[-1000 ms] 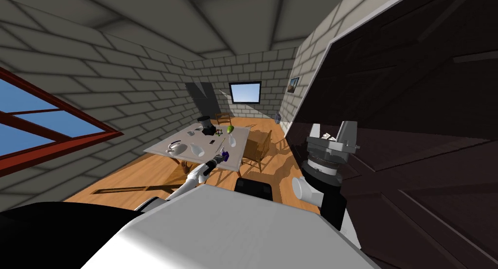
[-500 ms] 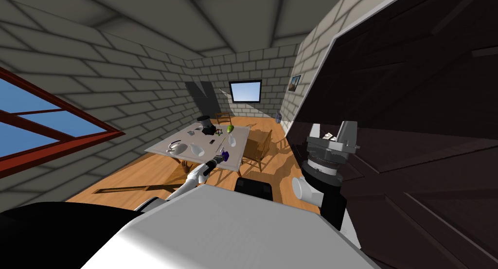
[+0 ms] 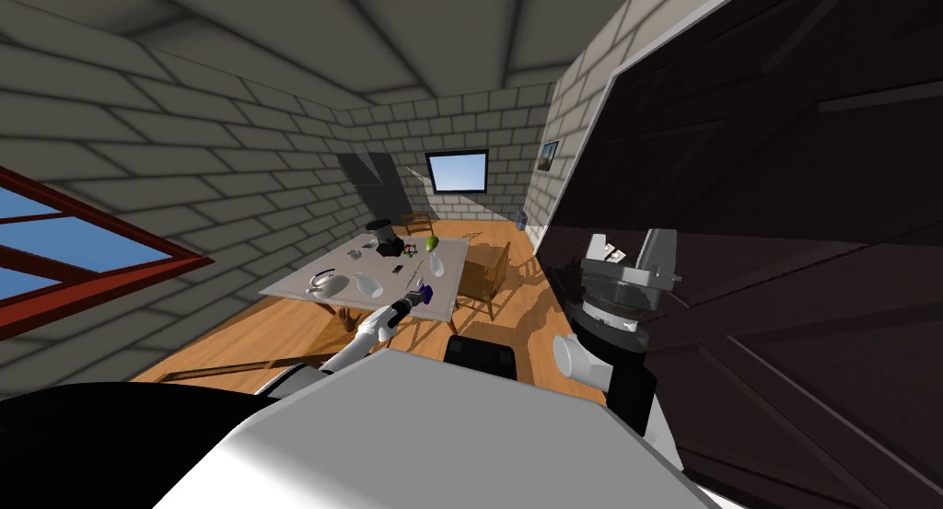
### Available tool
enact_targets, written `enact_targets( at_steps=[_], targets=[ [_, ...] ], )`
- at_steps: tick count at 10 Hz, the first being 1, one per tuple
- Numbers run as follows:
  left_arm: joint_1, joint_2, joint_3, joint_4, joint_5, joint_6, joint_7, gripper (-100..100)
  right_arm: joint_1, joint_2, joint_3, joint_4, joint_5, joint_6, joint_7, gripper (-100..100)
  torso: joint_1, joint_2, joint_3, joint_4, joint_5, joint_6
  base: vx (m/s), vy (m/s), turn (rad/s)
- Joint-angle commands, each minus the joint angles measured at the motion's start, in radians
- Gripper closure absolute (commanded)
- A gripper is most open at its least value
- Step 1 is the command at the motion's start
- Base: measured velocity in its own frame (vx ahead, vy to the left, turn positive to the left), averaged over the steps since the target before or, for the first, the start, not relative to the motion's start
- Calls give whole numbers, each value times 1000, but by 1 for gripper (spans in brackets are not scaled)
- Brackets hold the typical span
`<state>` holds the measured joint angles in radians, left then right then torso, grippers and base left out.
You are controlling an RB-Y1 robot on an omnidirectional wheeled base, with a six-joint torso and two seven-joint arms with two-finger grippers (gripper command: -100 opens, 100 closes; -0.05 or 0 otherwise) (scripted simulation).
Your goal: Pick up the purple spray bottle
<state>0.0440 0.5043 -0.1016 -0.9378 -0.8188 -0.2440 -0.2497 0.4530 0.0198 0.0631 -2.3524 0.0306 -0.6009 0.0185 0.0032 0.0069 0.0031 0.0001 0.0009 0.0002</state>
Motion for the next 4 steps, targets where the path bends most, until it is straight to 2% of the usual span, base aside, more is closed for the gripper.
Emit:
enact_targets(
  at_steps=[1,2,3,4],
  targets=[
    [-27,8,-18,12,1,34,30,100,0,0,0,0,0,0,0,0,0,0,0,0,0,0,-168,37,-162],
    [-51,14,-29,27,1,54,49,100,0,0,0,0,0,0,0,0,0,2,1,0,0,0,-187,13,-146],
    [-34,16,-30,7,1,47,43,100,0,0,0,0,0,0,0,0,-1,4,2,0,0,0,-82,2,-30],
    [-36,17,-32,7,1,53,49,0,0,0,0,0,0,0,0,0,-1,-1,0,0,0,-1,-15,1,7]
  ],
)
